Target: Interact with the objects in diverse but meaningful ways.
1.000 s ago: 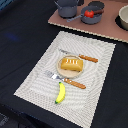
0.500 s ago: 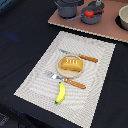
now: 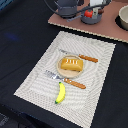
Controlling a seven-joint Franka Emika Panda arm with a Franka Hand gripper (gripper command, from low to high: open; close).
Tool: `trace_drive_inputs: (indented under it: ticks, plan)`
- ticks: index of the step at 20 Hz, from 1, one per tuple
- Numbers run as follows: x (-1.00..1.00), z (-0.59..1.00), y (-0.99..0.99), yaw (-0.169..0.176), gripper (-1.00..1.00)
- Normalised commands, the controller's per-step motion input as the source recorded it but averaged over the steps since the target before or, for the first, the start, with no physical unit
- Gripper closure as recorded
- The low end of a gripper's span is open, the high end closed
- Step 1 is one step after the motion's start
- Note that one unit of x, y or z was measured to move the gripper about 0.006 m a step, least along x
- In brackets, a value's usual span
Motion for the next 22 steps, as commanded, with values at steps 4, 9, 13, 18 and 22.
trace_drive_inputs:
  ticks: [4, 9, 13, 18, 22]
  plan:
    - [0.34, 0.00, -0.86, 0.017, -1.00]
    - [0.35, 0.00, -0.85, 0.026, -1.00]
    - [0.31, 0.00, -0.87, 0.034, -1.00]
    - [0.33, 0.00, -0.82, 0.042, -1.00]
    - [0.29, -0.08, -0.49, 0.010, -1.00]
